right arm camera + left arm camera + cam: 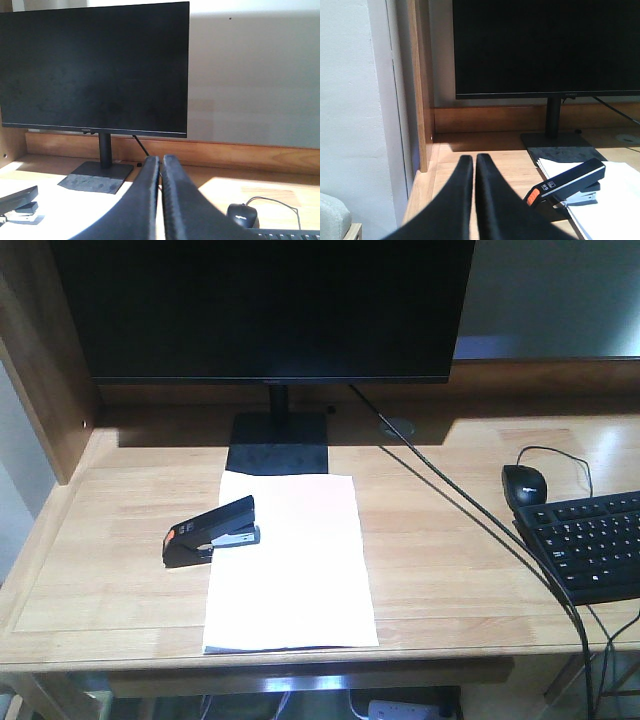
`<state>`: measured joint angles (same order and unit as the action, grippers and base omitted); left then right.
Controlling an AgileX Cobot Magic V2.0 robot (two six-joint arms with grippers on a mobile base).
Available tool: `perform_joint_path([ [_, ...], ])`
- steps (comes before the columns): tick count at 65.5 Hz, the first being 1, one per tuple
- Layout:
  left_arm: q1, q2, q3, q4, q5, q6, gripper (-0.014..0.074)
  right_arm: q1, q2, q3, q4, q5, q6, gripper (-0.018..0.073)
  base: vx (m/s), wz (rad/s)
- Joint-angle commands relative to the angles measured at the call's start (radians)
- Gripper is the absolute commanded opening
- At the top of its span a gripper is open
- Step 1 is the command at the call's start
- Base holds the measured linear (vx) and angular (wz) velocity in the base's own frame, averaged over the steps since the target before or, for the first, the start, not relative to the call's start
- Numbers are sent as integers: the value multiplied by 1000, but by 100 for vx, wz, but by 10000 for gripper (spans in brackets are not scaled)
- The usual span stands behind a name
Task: Grab stapler and paper to desk for stapling
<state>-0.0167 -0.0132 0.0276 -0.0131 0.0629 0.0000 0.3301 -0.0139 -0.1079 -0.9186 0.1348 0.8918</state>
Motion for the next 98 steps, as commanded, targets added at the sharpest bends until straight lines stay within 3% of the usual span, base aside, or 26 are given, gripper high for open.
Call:
perform_joint_path([
  [1,2,-16,28,-3,-76,-7,-7,0,-11,-26,29,-41,-5,-9,0,0],
  [6,2,-16,28,-3,-76,-7,-7,0,-11,-26,151,-23,-27,-9,0,0],
  [10,2,-16,28,-3,-76,-7,-7,-3,-11,-26,256,20,-125,-9,0,0],
  [17,2,-16,28,-3,-76,-7,-7,-3,-11,-26,447,32,-398,-9,0,0],
  [27,2,-16,28,-3,-76,-7,-7,-3,-11,-26,764,-5,-906,-9,0,0],
  [31,2,-16,28,-3,-76,-7,-7,-3,-11,-26,867,-15,-1054,-9,0,0],
  [36,2,-16,28,-3,-76,-7,-7,-9,-11,-26,945,-26,-1143,-9,0,0],
  [43,2,-16,28,-3,-76,-7,-7,-89,-11,-14,961,-49,-1116,-9,0,0],
  [50,2,-16,27,-3,-76,-7,-7,-205,-11,25,937,-86,-1022,-9,0,0],
  [57,2,-16,27,-3,-76,-7,-7,-269,-11,64,891,-108,-933,-9,0,0],
  [98,2,-15,27,-3,-76,-7,-7,-270,-11,139,833,-177,-901,-9,0,0],
])
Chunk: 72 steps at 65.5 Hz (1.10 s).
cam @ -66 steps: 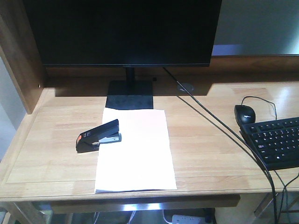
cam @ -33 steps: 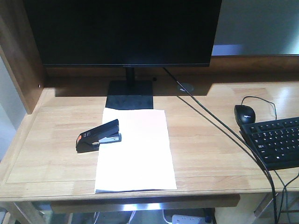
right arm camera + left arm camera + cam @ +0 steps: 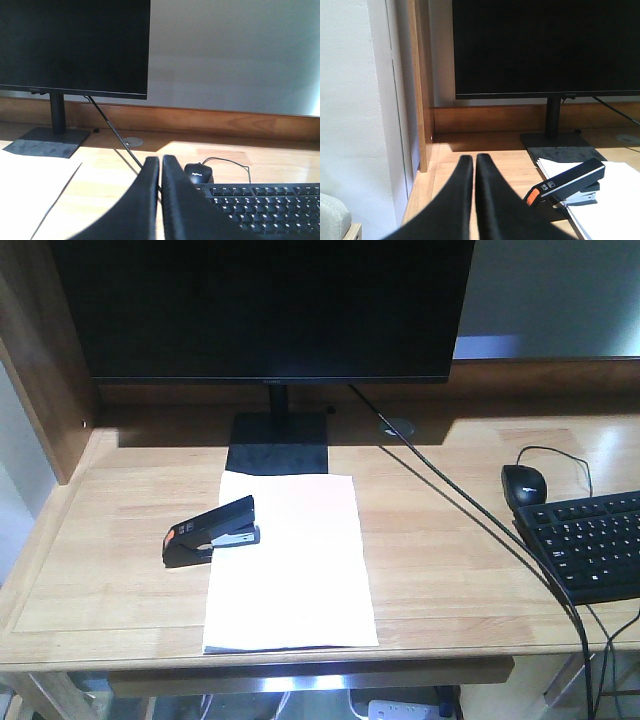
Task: Grab stapler and paper to desk for stapling
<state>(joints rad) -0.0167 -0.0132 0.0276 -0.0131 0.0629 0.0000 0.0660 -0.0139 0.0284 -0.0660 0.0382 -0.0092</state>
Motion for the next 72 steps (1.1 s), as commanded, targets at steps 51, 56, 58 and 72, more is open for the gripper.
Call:
perform_joint_path([
  [51,2,-15,27,-3,-76,-7,-7,-6,-11,3,-39,-77,0,-9,0,0],
  [56,2,-15,27,-3,-76,-7,-7,-6,-11,3,-39,-77,0,-9,0,0],
  [58,2,-15,27,-3,-76,-7,-7,-6,-11,3,-39,-77,0,-9,0,0],
  [72,2,-15,27,-3,-76,-7,-7,-6,-11,3,-39,-77,0,-9,0,0],
])
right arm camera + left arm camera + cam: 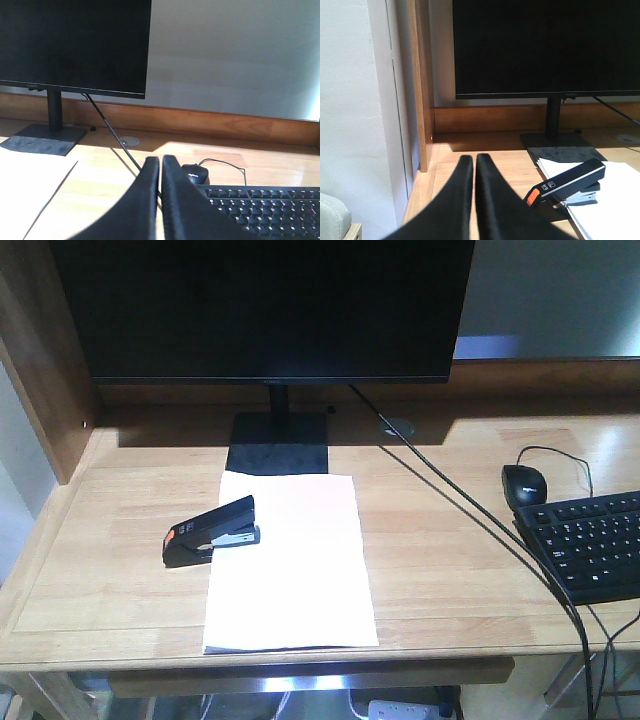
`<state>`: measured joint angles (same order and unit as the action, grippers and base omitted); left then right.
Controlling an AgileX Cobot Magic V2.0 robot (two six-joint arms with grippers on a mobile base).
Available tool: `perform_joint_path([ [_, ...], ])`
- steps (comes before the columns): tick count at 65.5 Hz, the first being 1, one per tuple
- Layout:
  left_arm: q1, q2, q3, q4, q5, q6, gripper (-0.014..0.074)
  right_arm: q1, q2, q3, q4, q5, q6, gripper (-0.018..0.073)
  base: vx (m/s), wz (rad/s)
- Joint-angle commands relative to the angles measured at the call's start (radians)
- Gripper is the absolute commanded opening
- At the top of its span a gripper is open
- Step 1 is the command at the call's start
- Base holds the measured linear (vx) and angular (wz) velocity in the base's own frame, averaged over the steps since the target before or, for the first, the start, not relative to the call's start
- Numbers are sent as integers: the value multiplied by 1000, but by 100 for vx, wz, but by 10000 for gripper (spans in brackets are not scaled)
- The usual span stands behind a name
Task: Grab stapler and paper to desk for stapling
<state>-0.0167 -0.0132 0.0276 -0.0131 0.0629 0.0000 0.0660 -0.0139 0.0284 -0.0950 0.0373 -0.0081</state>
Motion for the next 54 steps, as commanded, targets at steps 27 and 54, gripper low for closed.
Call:
perform_joint_path([
  [27,2,-15,27,-3,-76,-7,-7,-6,-11,3,-10,-76,-2,-9,0,0],
  [54,2,-15,27,-3,-76,-7,-7,-6,-11,3,-10,-76,-2,-9,0,0],
])
